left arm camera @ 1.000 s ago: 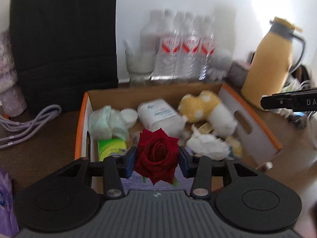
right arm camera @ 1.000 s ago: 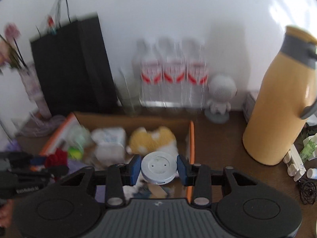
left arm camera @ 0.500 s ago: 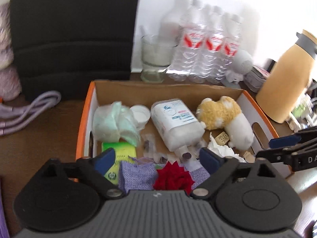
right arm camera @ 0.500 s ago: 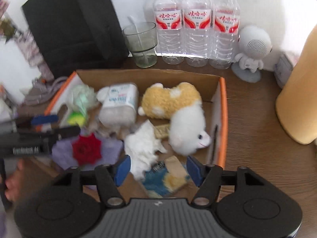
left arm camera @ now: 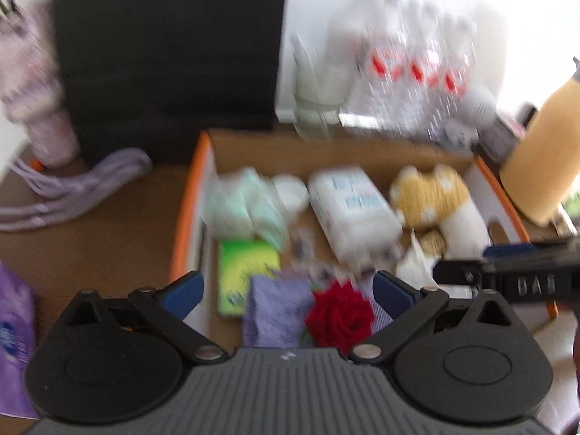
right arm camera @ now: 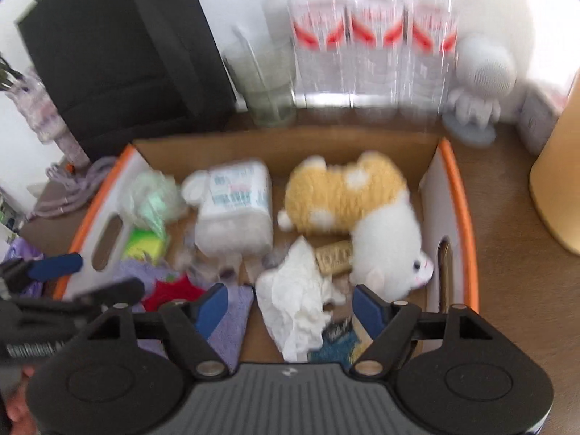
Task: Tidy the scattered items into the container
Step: 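Pull back from the box and grasp the black braided cable with the left tool, then grasp the small white case with the right tool while the left tool holds the cable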
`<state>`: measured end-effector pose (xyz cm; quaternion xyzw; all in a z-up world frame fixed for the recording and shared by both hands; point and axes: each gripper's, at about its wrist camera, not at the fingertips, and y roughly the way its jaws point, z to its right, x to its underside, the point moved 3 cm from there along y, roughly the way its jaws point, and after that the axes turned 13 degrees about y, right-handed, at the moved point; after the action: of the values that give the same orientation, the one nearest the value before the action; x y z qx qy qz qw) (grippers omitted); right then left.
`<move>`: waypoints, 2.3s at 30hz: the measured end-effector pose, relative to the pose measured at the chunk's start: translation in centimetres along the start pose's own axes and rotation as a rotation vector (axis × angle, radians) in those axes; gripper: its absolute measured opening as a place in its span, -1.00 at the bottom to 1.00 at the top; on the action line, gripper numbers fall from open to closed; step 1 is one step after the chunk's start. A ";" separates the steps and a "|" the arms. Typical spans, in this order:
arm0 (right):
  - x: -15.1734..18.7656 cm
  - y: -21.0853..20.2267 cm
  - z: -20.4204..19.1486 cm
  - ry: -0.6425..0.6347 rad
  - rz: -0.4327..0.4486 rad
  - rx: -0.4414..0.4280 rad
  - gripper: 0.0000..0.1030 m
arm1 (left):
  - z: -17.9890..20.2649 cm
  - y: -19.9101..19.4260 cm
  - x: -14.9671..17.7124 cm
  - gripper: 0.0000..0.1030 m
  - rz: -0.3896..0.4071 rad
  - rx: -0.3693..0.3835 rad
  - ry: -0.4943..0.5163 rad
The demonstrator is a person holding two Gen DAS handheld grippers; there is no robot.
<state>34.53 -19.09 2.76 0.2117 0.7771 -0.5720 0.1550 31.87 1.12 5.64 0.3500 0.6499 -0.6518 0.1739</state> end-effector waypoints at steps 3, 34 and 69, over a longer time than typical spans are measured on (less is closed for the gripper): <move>1.7 -3.3 -0.7 -0.087 0.287 -0.012 0.50 | 0.8 -3.6 0.8 1.00 0.263 -0.118 0.018; 20.1 -11.2 12.1 0.158 0.598 0.166 0.67 | 15.1 -6.5 14.4 0.60 0.247 0.220 0.229; 15.6 -7.8 11.2 -0.015 0.495 0.128 -0.50 | 9.4 -10.2 15.8 -0.60 0.344 0.043 0.172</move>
<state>17.07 -29.46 -1.70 0.4006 0.6627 -0.5661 0.2824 11.75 -3.41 1.37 0.5141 0.5788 -0.5939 0.2191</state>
